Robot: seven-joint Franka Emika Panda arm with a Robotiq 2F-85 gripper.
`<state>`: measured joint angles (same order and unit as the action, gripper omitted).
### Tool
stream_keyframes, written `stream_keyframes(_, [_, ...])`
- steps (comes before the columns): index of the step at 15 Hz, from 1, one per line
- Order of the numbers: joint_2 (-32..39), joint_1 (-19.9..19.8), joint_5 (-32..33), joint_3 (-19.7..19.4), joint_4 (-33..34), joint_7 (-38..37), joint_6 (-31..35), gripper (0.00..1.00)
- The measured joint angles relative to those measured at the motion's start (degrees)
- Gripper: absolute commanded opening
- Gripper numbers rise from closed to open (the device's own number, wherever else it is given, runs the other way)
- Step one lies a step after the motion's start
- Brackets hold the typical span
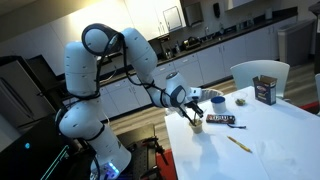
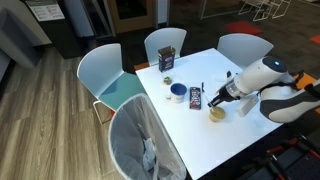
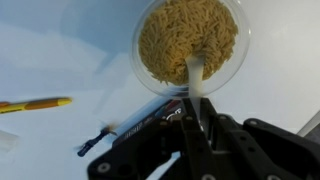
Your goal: Scoop out one spoonful of contents and put it on the table
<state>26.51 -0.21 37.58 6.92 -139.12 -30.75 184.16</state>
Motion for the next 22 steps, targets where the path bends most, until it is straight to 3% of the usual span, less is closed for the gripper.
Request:
stream_keyframes(4, [0.26,-12.98,-4.00,13.61,1.25,2.51,-9.95,0.03])
stream_keyframes(8, [0.97,-20.98,-9.89,21.60,2.53,7.12,-18.41,0.03])
stream_keyframes(10, [1.01,-20.34,-19.00,21.03,3.15,14.16,-19.90,0.03])
stream_keyframes(14, [0.85,-14.68,-34.84,16.45,5.86,26.22,-23.83,0.03])
stream_keyframes(17, [0.80,-10.68,-39.94,12.68,7.85,29.48,-27.09,0.03])
stream_keyframes(22, [0.57,-5.25,-41.46,7.77,8.97,29.59,-28.56,0.03])
